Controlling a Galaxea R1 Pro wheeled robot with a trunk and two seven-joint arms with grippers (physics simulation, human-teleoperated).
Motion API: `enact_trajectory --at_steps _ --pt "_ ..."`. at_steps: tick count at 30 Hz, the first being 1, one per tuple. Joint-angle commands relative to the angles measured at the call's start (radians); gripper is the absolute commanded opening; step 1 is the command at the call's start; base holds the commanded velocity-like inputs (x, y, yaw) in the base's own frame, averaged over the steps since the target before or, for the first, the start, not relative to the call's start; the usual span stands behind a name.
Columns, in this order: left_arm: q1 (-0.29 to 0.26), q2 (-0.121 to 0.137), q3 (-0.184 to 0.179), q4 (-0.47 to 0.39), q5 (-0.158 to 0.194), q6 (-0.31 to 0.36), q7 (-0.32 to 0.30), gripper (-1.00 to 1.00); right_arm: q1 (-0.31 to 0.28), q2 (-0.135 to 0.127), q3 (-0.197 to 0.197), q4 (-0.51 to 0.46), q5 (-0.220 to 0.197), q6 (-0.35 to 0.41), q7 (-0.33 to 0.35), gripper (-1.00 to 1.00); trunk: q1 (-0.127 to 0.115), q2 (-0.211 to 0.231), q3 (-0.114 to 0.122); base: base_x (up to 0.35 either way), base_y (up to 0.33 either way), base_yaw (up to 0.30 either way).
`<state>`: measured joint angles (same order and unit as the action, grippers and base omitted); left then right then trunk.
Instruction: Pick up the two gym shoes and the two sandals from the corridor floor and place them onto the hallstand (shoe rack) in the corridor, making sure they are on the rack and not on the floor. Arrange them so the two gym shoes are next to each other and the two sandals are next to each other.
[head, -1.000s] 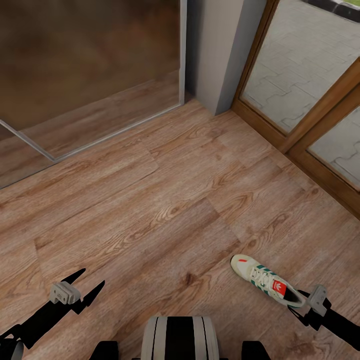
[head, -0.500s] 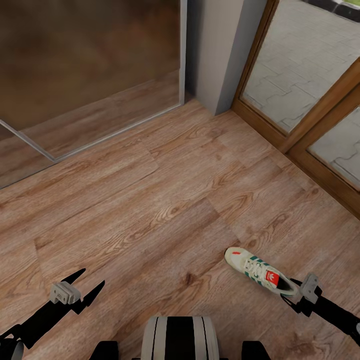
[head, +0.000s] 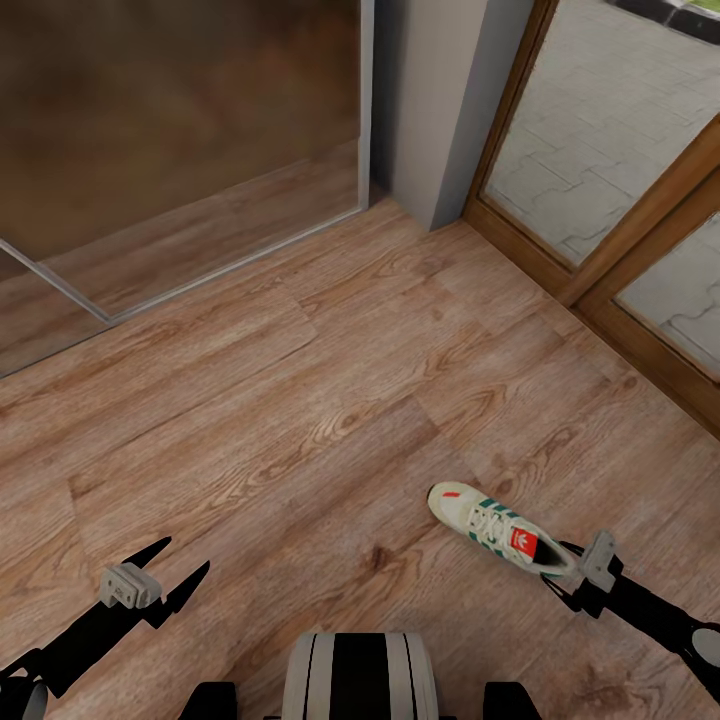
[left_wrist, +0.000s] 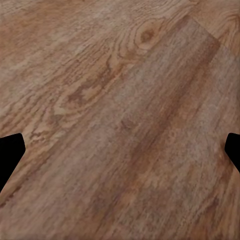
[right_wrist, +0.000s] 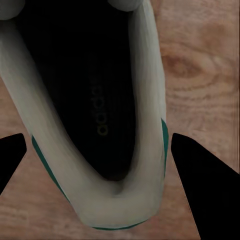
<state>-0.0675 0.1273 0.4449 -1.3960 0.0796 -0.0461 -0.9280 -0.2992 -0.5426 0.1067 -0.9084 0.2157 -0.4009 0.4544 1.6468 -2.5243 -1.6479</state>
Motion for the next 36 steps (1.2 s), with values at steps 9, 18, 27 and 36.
enact_trajectory --at_steps 9,18,27,36 --pt "0.000 -0.001 0.000 0.000 0.000 0.000 0.000 1.00 0.122 0.002 -0.097 -0.202 0.001 0.088 0.007 -1.00 0.000 0.000 0.000 0.000 0.000 0.000" --pt "0.000 0.000 0.000 0.000 0.000 0.000 0.000 1.00 0.160 0.002 -0.132 -0.270 0.000 0.123 0.012 -1.00 0.000 0.000 0.000 0.000 0.000 0.000" --pt "0.000 0.000 0.000 0.000 0.000 0.000 0.001 1.00 0.169 0.003 -0.139 -0.289 0.000 0.145 0.017 -1.00 0.000 0.000 0.000 0.000 0.000 0.000" --pt "0.000 0.000 0.000 0.000 0.000 0.000 0.001 1.00 0.172 0.003 -0.142 -0.315 -0.001 0.158 0.030 -1.00 0.000 0.000 0.000 0.000 0.000 0.000"
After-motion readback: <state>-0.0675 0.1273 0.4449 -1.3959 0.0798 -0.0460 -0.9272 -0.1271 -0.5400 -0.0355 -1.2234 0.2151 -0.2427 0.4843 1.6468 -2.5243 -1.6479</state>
